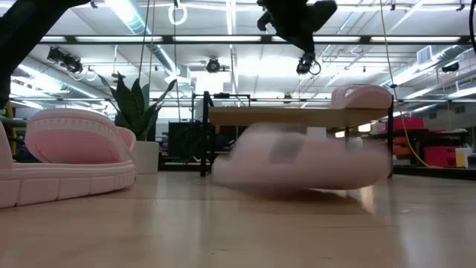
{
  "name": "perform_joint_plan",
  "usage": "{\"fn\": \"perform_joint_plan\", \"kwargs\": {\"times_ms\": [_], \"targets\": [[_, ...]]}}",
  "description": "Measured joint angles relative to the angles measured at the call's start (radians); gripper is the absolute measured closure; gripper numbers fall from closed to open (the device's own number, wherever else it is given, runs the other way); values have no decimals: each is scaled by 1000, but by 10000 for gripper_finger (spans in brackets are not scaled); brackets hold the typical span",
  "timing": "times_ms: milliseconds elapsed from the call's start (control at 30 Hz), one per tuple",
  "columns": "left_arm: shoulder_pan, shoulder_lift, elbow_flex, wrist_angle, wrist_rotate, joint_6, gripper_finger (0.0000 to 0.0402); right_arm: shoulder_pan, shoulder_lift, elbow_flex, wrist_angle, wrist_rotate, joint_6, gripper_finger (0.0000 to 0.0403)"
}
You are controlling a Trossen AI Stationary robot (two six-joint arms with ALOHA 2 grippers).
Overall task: Pick and place slides into the shelf
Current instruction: Put the pink slipper on the shelf
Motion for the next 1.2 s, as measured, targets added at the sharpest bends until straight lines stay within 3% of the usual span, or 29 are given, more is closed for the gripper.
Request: {"fn": "perform_joint_plan", "kwargs": {"times_ms": [100, 267, 433, 567, 667, 867, 1000, 1200], "targets": [[-50, 0, 0, -89, 67, -91, 359, 0, 0, 0, -9, 0, 0, 270], [-122, 0, 0, -164, 91, -159, 366, 0, 0, 0, -55, 0, -2, 270], [-169, 0, 0, -350, 326, -476, 371, 0, 0, 0, -61, 0, -9, 270], [-225, 22, -25, -399, 413, -614, 369, 0, 0, 0, -62, 17, -46, 270], [-263, 19, -78, -306, 462, -646, 362, 0, 0, 0, -69, 45, -71, 270], [-316, 19, -176, -199, 465, -772, 342, -3, 0, 0, -94, 51, -81, 270], [-331, 21, -211, -194, 479, -906, 313, -3, 0, 0, -97, 46, -69, 270], [-363, 20, -220, -146, 513, -869, 259, -3, 0, 0, -96, 13, -7, 270]]}}
